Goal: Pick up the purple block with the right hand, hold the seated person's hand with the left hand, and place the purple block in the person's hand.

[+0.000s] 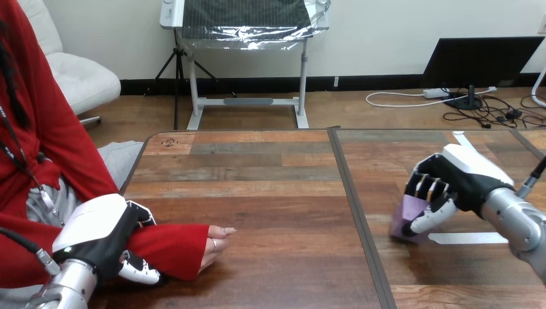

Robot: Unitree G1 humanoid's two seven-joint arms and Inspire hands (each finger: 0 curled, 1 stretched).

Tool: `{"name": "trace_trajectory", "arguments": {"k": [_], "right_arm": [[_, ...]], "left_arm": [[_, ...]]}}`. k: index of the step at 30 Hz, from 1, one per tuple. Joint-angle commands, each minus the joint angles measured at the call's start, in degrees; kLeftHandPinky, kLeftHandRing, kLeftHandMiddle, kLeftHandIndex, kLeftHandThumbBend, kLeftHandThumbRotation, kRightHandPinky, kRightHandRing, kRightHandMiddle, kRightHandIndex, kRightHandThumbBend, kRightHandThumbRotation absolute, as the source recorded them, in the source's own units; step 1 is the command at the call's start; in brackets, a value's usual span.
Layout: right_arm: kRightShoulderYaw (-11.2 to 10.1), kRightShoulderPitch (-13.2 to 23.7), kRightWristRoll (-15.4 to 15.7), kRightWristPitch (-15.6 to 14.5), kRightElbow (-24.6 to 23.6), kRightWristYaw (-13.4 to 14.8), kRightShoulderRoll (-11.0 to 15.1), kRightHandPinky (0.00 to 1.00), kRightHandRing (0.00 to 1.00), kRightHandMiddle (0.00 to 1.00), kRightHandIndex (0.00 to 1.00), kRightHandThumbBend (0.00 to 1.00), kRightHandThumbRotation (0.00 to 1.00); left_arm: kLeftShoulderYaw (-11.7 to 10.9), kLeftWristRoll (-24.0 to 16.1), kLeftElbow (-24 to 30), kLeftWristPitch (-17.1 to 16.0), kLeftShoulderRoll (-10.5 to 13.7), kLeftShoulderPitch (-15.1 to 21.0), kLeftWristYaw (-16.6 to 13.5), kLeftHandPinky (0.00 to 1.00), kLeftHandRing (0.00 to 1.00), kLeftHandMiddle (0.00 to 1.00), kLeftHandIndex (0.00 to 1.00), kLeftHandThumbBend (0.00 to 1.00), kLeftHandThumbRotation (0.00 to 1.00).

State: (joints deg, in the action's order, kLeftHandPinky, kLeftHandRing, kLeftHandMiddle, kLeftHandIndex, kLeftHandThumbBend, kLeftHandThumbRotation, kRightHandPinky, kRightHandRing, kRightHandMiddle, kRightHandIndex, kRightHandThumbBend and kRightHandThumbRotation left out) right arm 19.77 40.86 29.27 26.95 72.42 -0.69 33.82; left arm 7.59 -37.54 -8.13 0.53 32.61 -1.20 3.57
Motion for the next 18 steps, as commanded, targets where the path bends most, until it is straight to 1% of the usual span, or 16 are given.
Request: {"name": "trace_trajectory", "arguments": {"k": [1, 5, 8, 11, 14, 18], "right_arm": [[-1.6, 2.7, -1.4, -0.2, -2.0, 0.6, -0.8, 0.41, 0.45, 0.48, 0.49, 0.83, 0.0], [-1.8, 2.9, -1.5, -0.6, -2.0, 0.6, -1.3, 0.43, 0.45, 0.49, 0.49, 0.82, 0.0], [-2.0, 3.0, -1.8, -0.7, -2.0, 0.7, -1.6, 0.44, 0.46, 0.49, 0.5, 0.82, 0.0], [-2.2, 3.1, -2.2, -0.7, -2.1, 0.3, -1.9, 0.45, 0.47, 0.5, 0.5, 0.82, 0.0], [-2.4, 3.2, -2.4, 0.1, -2.2, 0.1, -2.0, 0.45, 0.47, 0.5, 0.5, 0.82, 0.0], [-2.5, 3.4, -2.8, 0.4, -2.2, 0.2, -2.3, 0.45, 0.47, 0.5, 0.5, 0.82, 0.0]], "left_arm": [[-0.2, 2.3, 6.0, -1.4, -2.1, 0.4, -0.4, 0.27, 0.33, 0.41, 0.41, 0.83, 0.0], [-0.8, 2.6, 7.9, -1.6, -2.0, 0.0, -0.6, 0.28, 0.33, 0.41, 0.41, 0.83, 0.0], [-1.4, 3.0, 9.7, -1.1, -2.0, -0.2, -0.4, 0.28, 0.33, 0.41, 0.41, 0.83, 0.0], [-1.7, 2.7, 11.4, -0.4, -1.9, -0.2, -0.2, 0.28, 0.33, 0.41, 0.41, 0.83, 0.0], [-2.0, 2.3, 12.6, -0.2, -1.8, -0.3, -0.5, 0.28, 0.33, 0.41, 0.42, 0.83, 0.0], [-2.7, 2.5, 14.4, -0.7, -1.7, -0.2, -1.0, 0.28, 0.33, 0.41, 0.42, 0.84, 0.0]]}}
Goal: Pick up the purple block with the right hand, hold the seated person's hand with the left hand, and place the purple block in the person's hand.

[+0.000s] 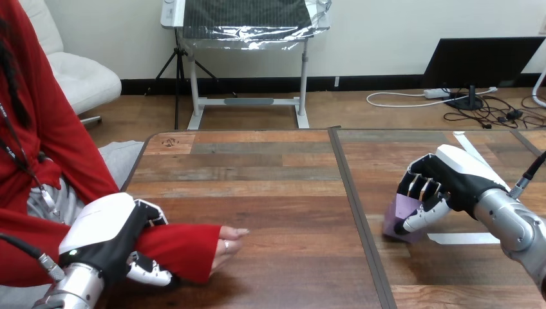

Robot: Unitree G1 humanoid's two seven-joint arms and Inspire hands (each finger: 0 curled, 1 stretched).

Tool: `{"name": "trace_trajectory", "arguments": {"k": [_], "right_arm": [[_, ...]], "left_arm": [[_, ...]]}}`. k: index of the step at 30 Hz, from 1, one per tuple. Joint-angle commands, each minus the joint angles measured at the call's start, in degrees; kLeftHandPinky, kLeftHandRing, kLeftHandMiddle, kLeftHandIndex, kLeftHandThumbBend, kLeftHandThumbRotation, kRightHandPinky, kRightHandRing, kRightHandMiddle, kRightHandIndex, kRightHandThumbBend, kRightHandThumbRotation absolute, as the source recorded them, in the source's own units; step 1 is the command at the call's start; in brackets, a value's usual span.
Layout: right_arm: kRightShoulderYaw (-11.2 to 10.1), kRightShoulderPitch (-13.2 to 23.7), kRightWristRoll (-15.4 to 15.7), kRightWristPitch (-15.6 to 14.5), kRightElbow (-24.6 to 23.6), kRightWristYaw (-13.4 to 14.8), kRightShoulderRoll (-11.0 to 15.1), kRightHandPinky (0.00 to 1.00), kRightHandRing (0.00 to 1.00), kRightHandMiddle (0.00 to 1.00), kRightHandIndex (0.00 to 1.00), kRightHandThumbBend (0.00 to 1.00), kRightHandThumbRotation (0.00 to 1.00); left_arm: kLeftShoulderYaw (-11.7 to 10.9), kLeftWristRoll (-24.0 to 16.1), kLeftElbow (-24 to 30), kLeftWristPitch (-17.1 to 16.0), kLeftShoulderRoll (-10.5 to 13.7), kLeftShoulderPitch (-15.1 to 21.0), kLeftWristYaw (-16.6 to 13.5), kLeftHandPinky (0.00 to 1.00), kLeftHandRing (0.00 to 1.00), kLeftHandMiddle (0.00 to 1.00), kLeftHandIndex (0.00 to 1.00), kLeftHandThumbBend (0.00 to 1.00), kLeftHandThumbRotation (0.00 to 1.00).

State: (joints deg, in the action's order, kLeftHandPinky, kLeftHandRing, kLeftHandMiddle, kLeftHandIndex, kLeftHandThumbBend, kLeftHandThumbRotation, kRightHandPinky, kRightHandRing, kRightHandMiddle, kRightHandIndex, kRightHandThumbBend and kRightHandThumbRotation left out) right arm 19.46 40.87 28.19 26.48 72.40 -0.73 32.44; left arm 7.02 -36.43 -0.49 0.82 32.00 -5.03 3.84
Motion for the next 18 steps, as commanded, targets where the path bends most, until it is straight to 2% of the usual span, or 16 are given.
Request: {"name": "trace_trajectory", "arguments": {"k": [1, 8, 18], "right_arm": [[-2.3, 3.4, -2.0, 1.0, -2.1, 0.1, -1.0, 0.45, 0.47, 0.5, 0.5, 0.83, 0.0], [-1.9, 3.9, -2.4, 1.5, -2.1, 0.3, -1.3, 0.44, 0.46, 0.49, 0.49, 0.84, 0.0], [-1.6, 4.9, -2.1, 0.2, -2.4, -0.2, -1.9, 0.44, 0.46, 0.49, 0.5, 0.83, 0.0]], "left_arm": [[-2.3, 1.4, 7.1, -1.0, -1.1, 3.6, -1.2, 0.28, 0.34, 0.41, 0.42, 0.85, 0.0], [-3.5, 2.4, 8.7, -2.3, -0.8, 4.0, -1.5, 0.29, 0.34, 0.41, 0.42, 0.86, 0.0], [-5.0, 4.1, 11.1, -4.2, -0.5, 4.6, -1.8, 0.3, 0.35, 0.41, 0.41, 0.87, 0.0]]}}
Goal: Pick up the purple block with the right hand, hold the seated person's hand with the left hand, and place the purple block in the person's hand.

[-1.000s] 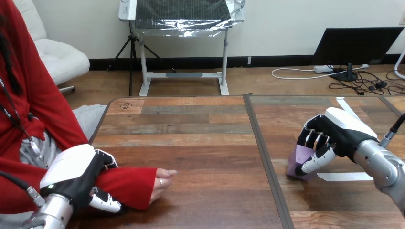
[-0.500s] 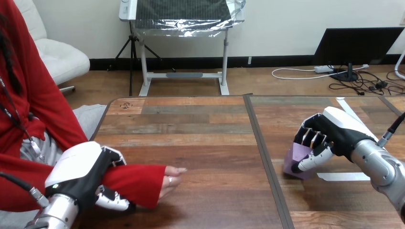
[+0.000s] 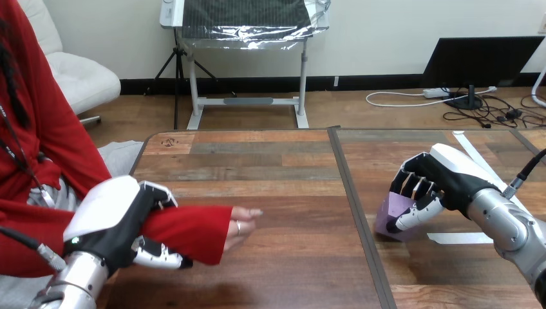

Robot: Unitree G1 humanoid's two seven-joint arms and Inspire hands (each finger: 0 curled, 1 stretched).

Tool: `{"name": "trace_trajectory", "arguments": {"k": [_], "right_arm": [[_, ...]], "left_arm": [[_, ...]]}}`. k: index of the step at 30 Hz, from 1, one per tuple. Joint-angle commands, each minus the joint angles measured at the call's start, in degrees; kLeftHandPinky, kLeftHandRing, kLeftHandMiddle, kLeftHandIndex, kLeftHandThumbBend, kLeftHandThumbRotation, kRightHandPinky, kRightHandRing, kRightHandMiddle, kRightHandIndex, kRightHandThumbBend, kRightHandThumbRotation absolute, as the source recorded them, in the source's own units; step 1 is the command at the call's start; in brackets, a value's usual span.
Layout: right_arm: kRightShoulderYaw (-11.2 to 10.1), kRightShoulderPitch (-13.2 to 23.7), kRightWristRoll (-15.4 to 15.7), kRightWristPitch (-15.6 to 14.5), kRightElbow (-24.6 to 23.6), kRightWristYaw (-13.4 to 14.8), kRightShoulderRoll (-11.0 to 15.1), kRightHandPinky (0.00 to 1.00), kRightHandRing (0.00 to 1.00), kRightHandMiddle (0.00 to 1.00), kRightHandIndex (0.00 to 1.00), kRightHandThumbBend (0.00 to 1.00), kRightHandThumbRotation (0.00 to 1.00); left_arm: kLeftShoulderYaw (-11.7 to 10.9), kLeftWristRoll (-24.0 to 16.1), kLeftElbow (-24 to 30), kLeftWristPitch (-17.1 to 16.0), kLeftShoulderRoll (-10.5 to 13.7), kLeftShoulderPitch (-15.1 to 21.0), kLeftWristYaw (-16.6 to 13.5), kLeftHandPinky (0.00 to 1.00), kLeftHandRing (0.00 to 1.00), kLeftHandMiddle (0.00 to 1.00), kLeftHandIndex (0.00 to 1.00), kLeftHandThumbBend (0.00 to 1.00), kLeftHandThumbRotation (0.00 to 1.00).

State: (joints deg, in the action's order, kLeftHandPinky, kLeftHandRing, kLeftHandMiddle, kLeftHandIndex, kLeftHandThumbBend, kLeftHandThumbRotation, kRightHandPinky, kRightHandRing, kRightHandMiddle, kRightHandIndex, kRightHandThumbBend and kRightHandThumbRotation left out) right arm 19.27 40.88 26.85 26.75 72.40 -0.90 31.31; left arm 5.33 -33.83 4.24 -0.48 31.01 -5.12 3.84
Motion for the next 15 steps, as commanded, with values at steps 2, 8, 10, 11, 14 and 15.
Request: {"name": "trace_trajectory", "arguments": {"k": [2, 8, 10, 11, 14, 15], "right_arm": [[-1.5, 5.0, -0.9, -0.1, -2.5, -0.1, -0.9, 0.44, 0.46, 0.49, 0.5, 0.83, 0.0], [-1.6, 5.4, -1.1, -0.3, -3.0, -1.0, -1.2, 0.45, 0.47, 0.5, 0.5, 0.82, 0.0], [-1.6, 5.5, -1.1, -0.3, -3.4, -1.1, -1.3, 0.44, 0.47, 0.5, 0.51, 0.81, 0.0], [-1.6, 5.5, -1.1, -0.3, -3.5, -1.2, -1.3, 0.44, 0.47, 0.5, 0.51, 0.81, 0.0], [-1.5, 5.5, -1.0, 0.4, -3.8, -1.1, -1.4, 0.44, 0.46, 0.5, 0.51, 0.81, 0.0], [-1.5, 5.6, -1.0, 0.7, -3.9, -1.2, -1.4, 0.44, 0.46, 0.5, 0.51, 0.81, 0.0]], "left_arm": [[-3.5, 1.5, 6.6, -3.2, 0.5, 4.8, -1.8, 0.3, 0.35, 0.41, 0.41, 0.87, 0.0], [-4.4, 1.8, 7.6, -3.7, 0.4, 5.1, -1.5, 0.31, 0.36, 0.41, 0.41, 0.86, 0.0], [-4.6, 1.9, 8.0, -3.8, 0.4, 5.3, -1.3, 0.32, 0.37, 0.41, 0.41, 0.86, 0.0], [-4.7, 1.9, 8.1, -3.8, 0.4, 5.4, -1.2, 0.32, 0.37, 0.41, 0.41, 0.86, 0.0], [-5.0, 1.9, 8.6, -3.7, 0.3, 5.6, -1.0, 0.33, 0.38, 0.42, 0.41, 0.86, 0.0], [-5.0, 1.8, 8.9, -3.7, 0.3, 5.7, -0.9, 0.33, 0.38, 0.42, 0.41, 0.86, 0.0]]}}
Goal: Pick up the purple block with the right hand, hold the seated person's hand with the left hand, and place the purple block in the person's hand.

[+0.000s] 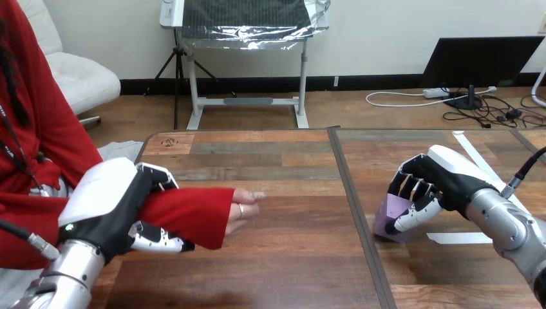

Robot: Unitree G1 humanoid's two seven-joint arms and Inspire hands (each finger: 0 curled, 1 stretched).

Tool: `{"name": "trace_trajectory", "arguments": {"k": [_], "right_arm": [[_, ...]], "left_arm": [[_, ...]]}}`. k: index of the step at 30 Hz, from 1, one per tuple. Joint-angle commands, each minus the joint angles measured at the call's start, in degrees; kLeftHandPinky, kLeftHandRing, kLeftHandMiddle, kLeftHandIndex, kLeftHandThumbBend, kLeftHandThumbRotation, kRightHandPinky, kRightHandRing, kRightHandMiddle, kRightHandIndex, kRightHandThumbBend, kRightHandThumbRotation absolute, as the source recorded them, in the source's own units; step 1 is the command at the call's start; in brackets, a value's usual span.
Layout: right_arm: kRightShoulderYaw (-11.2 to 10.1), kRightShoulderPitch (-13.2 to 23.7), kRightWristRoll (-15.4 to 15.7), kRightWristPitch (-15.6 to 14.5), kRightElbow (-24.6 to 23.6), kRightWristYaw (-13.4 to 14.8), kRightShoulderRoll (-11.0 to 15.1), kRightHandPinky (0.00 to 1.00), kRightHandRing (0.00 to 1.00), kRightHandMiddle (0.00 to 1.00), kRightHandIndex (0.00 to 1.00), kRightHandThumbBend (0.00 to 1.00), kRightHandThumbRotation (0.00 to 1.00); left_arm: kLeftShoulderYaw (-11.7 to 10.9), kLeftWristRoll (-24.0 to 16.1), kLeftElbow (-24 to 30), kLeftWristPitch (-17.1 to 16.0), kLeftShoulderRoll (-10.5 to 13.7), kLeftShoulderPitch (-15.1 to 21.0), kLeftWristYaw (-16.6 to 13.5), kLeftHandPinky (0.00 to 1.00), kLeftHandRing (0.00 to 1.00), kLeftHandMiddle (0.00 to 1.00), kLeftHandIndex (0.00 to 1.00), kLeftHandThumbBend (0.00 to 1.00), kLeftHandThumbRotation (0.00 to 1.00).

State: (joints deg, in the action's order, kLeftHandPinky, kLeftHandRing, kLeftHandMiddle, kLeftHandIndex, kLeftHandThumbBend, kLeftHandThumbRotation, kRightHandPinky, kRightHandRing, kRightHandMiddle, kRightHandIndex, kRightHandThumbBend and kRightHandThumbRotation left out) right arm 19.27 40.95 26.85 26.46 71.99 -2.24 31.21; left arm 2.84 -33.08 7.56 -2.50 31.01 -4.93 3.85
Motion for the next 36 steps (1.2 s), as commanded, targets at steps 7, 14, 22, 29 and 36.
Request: {"name": "trace_trajectory", "arguments": {"k": [7, 14, 22, 29, 36], "right_arm": [[-1.7, 5.7, -1.5, 0.7, -4.7, -0.6, -1.9, 0.42, 0.45, 0.49, 0.5, 0.79, 0.0], [-2.2, 5.7, -2.4, 1.2, -5.7, -1.3, -2.5, 0.44, 0.47, 0.5, 0.5, 0.79, 0.0], [-2.4, 5.8, -3.1, 0.7, -8.0, -2.4, -3.4, 0.42, 0.45, 0.48, 0.48, 0.78, 0.0], [-3.3, 5.4, -3.9, 0.3, -11.1, -3.2, -4.3, 0.41, 0.43, 0.46, 0.47, 0.77, 0.0], [-3.9, 4.7, -4.5, 1.3, -13.8, -3.6, -4.7, 0.39, 0.41, 0.45, 0.46, 0.78, 0.0]], "left_arm": [[-2.7, 0.7, 6.1, -1.7, 0.2, 6.1, -0.8, 0.35, 0.39, 0.43, 0.42, 0.87, 0.0], [-2.6, 0.0, 6.7, -1.2, 0.3, 6.7, -0.3, 0.36, 0.4, 0.43, 0.42, 0.88, 0.0], [-2.4, -0.1, 5.9, -2.4, 0.2, 7.6, -0.6, 0.36, 0.4, 0.43, 0.43, 0.88, 0.0], [-2.2, 0.0, 6.2, -1.5, -0.3, 8.0, 0.1, 0.36, 0.4, 0.44, 0.43, 0.87, 0.0], [-1.9, -0.1, 6.0, -1.8, -0.6, 8.1, -0.1, 0.37, 0.41, 0.44, 0.43, 0.87, 0.0]]}}
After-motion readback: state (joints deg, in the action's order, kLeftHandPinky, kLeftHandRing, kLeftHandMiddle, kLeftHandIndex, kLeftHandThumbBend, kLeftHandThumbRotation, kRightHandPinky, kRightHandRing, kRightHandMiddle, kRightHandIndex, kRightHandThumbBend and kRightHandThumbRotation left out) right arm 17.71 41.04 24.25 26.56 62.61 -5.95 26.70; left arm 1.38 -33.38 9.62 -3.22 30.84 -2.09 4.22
